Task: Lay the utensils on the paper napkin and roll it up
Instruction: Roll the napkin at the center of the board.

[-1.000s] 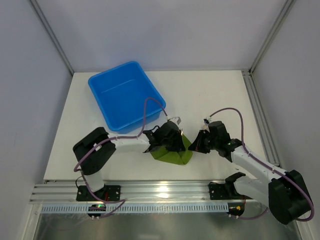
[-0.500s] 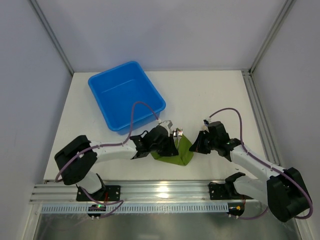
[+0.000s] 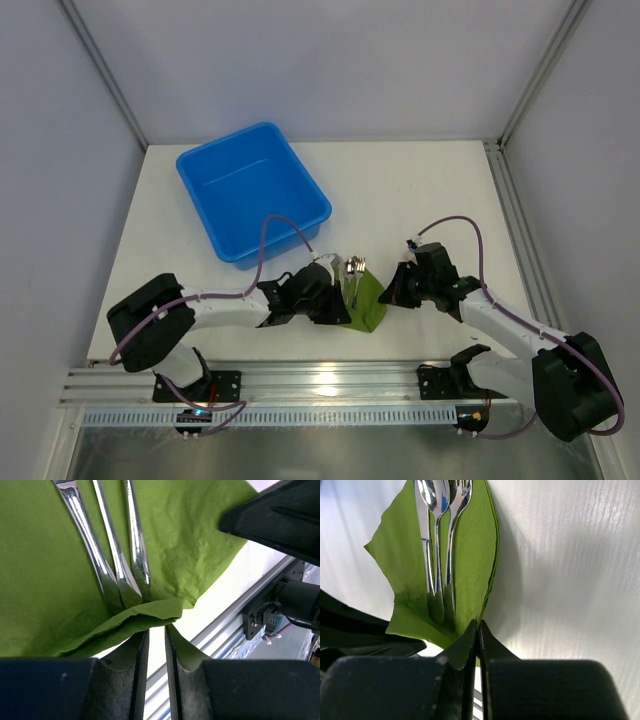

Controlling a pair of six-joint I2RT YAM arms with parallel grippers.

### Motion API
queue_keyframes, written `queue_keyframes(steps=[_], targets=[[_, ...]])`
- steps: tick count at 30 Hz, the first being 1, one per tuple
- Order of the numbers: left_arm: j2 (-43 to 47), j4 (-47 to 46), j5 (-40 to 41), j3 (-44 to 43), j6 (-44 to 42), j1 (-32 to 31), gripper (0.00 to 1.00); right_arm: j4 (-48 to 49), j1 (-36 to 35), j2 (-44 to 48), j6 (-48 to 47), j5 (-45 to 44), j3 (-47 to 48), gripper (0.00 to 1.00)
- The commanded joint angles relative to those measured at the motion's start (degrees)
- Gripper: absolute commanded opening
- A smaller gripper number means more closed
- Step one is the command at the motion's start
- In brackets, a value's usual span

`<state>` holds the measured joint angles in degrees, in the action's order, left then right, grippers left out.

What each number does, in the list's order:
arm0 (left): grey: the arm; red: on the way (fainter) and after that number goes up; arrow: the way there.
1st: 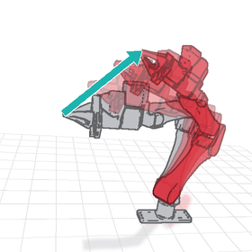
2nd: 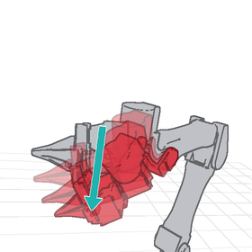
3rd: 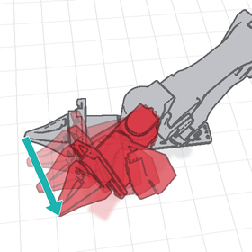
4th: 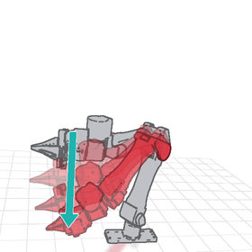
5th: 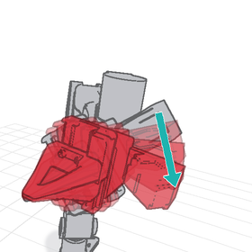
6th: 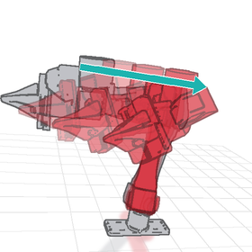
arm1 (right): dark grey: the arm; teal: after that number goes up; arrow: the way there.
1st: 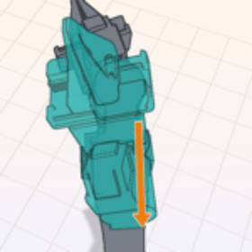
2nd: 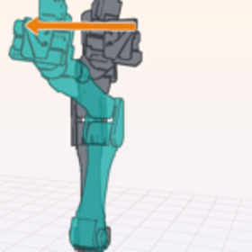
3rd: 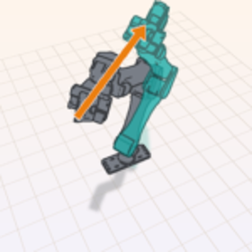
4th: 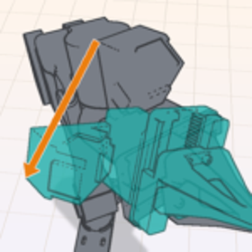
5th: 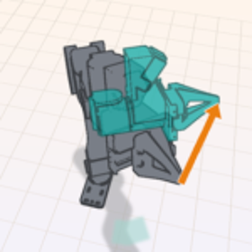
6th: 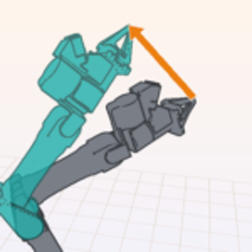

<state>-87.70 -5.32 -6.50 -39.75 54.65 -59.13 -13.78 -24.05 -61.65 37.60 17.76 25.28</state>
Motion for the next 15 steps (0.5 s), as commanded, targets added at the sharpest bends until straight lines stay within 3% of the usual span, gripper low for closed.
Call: queue_keyframes(steps=[1, 15], targets=[[-1.5, -3.3, 0.2, -0.4, 0.3, -0.1, 0.19, 1.5, -0.3, 0.2, -0.6, 1.1, 1.5, 0.04], [-5.9, -3.3, 0.7, -3.1, 0.1, -0.1, 0.18, -0.8, -2.3, 0.7, -2.1, 2.1, 5.3, 0.06]])
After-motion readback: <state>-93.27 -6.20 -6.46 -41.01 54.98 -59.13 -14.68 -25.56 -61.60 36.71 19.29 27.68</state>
